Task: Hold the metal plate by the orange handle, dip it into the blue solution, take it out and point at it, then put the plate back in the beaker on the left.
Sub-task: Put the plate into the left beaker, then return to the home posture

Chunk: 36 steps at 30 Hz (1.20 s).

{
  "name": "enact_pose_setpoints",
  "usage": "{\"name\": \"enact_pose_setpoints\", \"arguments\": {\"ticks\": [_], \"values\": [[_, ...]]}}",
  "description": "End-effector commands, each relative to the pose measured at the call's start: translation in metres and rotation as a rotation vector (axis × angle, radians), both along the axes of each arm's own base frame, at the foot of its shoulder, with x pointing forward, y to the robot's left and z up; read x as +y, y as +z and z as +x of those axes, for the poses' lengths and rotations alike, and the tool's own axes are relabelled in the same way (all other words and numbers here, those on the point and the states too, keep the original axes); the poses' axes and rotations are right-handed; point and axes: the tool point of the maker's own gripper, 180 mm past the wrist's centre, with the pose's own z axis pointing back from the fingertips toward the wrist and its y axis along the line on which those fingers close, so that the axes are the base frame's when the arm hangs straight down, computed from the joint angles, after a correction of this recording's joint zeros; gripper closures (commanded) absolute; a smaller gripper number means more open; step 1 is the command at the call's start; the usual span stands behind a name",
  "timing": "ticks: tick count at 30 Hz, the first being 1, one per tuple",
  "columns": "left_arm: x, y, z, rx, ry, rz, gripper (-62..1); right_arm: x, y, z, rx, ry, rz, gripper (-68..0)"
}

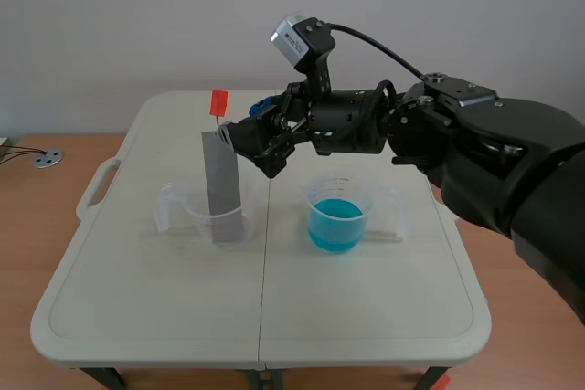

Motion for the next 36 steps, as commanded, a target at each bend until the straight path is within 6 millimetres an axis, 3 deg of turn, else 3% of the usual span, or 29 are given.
{"name": "enact_pose_setpoints", "arguments": {"ticks": [1, 9, 14, 20, 24, 29, 36], "values": [[-0.002, 0.002, 0.001, -0.007, -0.001, -0.009, -62.3, -0.001, 0.022, 0.011, -0.046, -0.007, 0.036, -44.3], [0.000, 0.002, 0.004, -0.016, -0.003, -0.003, -62.3, -0.019, 0.035, 0.025, -0.063, -0.069, 0.069, -61.4], [0.013, 0.023, 0.038, -0.117, 0.011, 0.032, -62.3, -0.037, 0.040, 0.028, -0.087, -0.095, 0.043, -62.8], [0.040, 0.073, 0.096, -0.307, 0.037, 0.127, -62.3, -0.062, 0.042, 0.021, -0.110, -0.126, 0.032, -62.8], [0.043, 0.118, 0.132, -0.458, 0.022, 0.157, -62.3, -0.075, 0.040, 0.008, -0.120, -0.132, 0.001, -62.8], [0.018, 0.172, 0.166, -0.650, -0.036, 0.115, -62.3, -0.094, 0.044, -0.009, -0.139, -0.149, -0.004, -62.8], [-0.015, 0.214, 0.195, -0.822, -0.050, -0.016, -62.3, -0.111, 0.050, -0.038, -0.163, -0.158, -0.031, -62.8]]}}
